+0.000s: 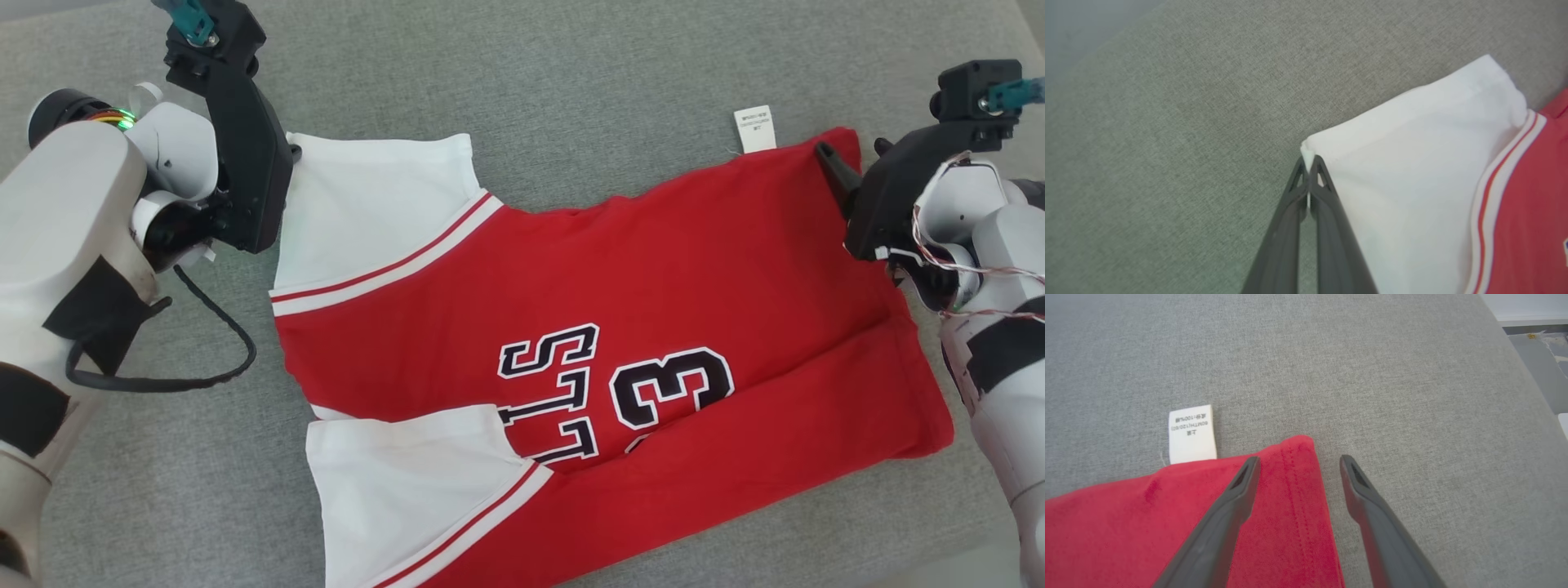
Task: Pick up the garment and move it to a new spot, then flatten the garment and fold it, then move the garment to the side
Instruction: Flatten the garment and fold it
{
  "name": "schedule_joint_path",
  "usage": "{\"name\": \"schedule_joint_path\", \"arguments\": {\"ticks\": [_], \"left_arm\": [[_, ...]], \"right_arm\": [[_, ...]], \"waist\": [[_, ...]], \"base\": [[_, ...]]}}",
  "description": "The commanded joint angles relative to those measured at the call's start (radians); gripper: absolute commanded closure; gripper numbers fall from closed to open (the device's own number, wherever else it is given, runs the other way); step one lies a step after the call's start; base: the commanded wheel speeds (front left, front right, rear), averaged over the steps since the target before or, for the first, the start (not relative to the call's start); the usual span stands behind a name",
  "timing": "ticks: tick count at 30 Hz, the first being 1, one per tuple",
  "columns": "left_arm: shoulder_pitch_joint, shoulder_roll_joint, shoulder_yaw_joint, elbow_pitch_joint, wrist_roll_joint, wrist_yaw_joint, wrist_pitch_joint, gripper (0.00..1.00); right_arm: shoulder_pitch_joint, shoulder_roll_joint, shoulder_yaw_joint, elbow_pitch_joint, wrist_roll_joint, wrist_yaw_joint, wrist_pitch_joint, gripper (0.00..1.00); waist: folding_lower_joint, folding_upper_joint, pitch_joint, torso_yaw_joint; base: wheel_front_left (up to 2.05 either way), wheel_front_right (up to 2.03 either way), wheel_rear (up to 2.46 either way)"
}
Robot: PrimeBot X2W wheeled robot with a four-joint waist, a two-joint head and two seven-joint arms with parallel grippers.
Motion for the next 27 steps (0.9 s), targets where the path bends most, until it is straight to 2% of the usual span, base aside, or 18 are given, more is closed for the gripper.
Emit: {"name": "schedule_joint_path", "arguments": {"ticks": [1, 4, 5, 6, 7, 9, 11, 13, 20, 27], "left_arm": [[-0.018, 0.009, -0.009, 0.0, -0.007, 0.0, -0.006, 1.0], [-0.023, 0.011, -0.029, -0.006, -0.018, 0.0, -0.008, 1.0], [-0.027, 0.012, -0.035, -0.008, -0.021, 0.0, -0.008, 1.0], [-0.031, 0.013, -0.04, -0.01, -0.026, 0.0, -0.01, 1.0], [-0.034, 0.015, -0.047, -0.012, -0.03, 0.0, -0.011, 1.0], [-0.037, 0.017, -0.057, -0.015, -0.035, 0.0, -0.016, 1.0], [-0.04, 0.02, -0.067, -0.016, -0.04, 0.0, -0.023, 1.0], [-0.046, 0.021, -0.077, -0.018, -0.046, 0.0, -0.035, 1.0], [-0.064, 0.04, -0.11, -0.013, -0.054, 0.0, -0.088, 1.0], [-0.102, 0.061, -0.133, 0.013, -0.032, 0.0, -0.166, 1.0]], "right_arm": [[-0.017, 0.008, 0.008, 0.016, -0.005, -0.001, 0.0, 0.0], [-0.045, 0.008, 0.027, 0.058, -0.013, -0.001, -0.003, 0.03], [-0.054, 0.008, 0.034, 0.072, -0.015, -0.001, -0.004, 0.19], [-0.063, 0.008, 0.041, 0.085, -0.019, -0.001, -0.005, 0.26], [-0.073, 0.009, 0.046, 0.1, -0.025, -0.001, -0.006, 0.39], [-0.091, 0.009, 0.057, 0.127, -0.033, -0.001, -0.008, 0.54], [-0.106, 0.012, 0.063, 0.151, -0.041, -0.001, -0.013, 0.62], [-0.116, 0.015, 0.07, 0.172, -0.047, -0.001, -0.019, 0.99], [-0.162, 0.012, 0.059, 0.229, -0.063, -0.001, -0.084, 1.0], [-0.182, 0.01, 0.031, 0.246, -0.03, -0.001, -0.17, 1.0]], "waist": [[-0.0001, -0.0001, 0.003, 0.007], [-0.0001, -0.0001, 0.005, 0.015], [-0.0001, -0.0001, 0.005, 0.018], [-0.0001, -0.0001, 0.005, 0.021], [-0.0001, -0.0001, 0.006, 0.023], [-0.0001, -0.0001, 0.006, 0.028], [-0.0001, -0.0001, 0.006, 0.032], [-0.0001, -0.0001, 0.005, 0.035], [-0.0001, -0.0001, -0.004, 0.043], [-0.0001, -0.0001, -0.014, 0.047]], "base": [[0.0, 0.0, 0.0], [0.0, 0.0, 0.0], [0.0, 0.0, 0.0], [0.0, 0.0, 0.0], [0.0, 0.0, 0.0], [0.0, 0.0, 0.0], [0.0, 0.0, 0.0], [0.0, 0.0, 0.0], [0.0, 0.0, 0.0], [0.0, 0.0, 0.0]]}}
